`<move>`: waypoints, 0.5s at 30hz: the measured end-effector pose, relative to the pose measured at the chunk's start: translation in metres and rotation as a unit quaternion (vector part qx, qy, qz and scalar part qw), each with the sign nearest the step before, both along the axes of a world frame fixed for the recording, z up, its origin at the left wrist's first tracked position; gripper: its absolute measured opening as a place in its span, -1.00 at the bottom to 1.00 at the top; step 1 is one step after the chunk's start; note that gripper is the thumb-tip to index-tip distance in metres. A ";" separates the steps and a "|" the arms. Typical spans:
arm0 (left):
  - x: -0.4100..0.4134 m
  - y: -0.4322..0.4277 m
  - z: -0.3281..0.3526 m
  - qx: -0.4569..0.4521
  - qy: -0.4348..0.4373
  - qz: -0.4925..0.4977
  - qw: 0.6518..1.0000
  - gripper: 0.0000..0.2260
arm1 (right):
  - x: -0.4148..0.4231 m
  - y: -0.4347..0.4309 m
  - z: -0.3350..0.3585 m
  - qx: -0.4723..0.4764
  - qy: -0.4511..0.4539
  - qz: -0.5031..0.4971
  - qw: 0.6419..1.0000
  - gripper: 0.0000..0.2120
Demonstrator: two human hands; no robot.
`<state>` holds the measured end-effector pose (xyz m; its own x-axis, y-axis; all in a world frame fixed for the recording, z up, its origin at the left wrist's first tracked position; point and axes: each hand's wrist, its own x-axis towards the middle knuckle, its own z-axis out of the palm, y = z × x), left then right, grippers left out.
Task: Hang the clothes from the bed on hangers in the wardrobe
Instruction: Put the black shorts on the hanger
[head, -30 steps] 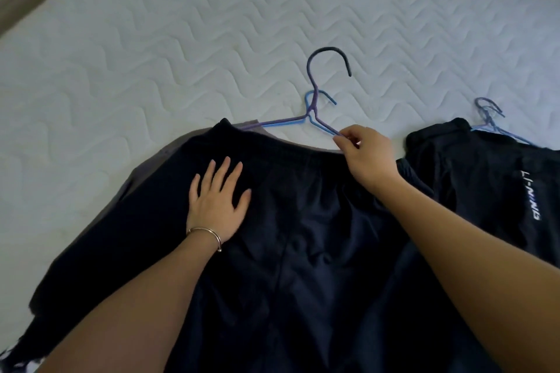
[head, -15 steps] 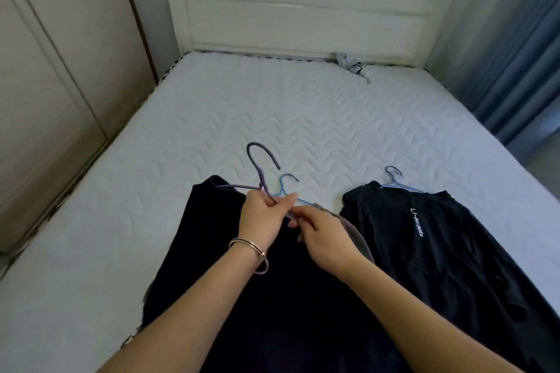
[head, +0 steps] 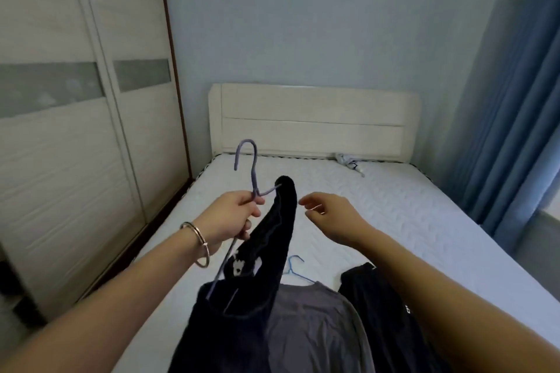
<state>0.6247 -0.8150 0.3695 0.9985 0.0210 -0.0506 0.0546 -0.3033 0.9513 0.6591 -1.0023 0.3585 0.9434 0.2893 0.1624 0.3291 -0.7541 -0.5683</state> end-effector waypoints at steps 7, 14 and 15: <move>-0.040 0.032 0.079 0.089 -0.111 0.002 0.990 -0.82 | -0.006 0.002 0.043 0.107 -0.086 -0.094 0.986 -0.57; -0.059 0.032 0.114 0.190 -0.213 0.015 0.958 -0.75 | -0.013 0.001 0.082 0.120 -0.123 -0.146 0.974 -0.75; -0.060 0.031 0.117 0.209 -0.223 0.008 0.952 -0.76 | -0.015 -0.001 0.087 0.097 -0.123 -0.149 0.976 -0.80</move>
<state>0.5652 -0.7844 0.4870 0.9179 -0.0374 0.3951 -0.3188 -0.6625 0.6778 0.6438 -1.0029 0.4454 0.9067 -0.0510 0.4187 0.2558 -0.7227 -0.6421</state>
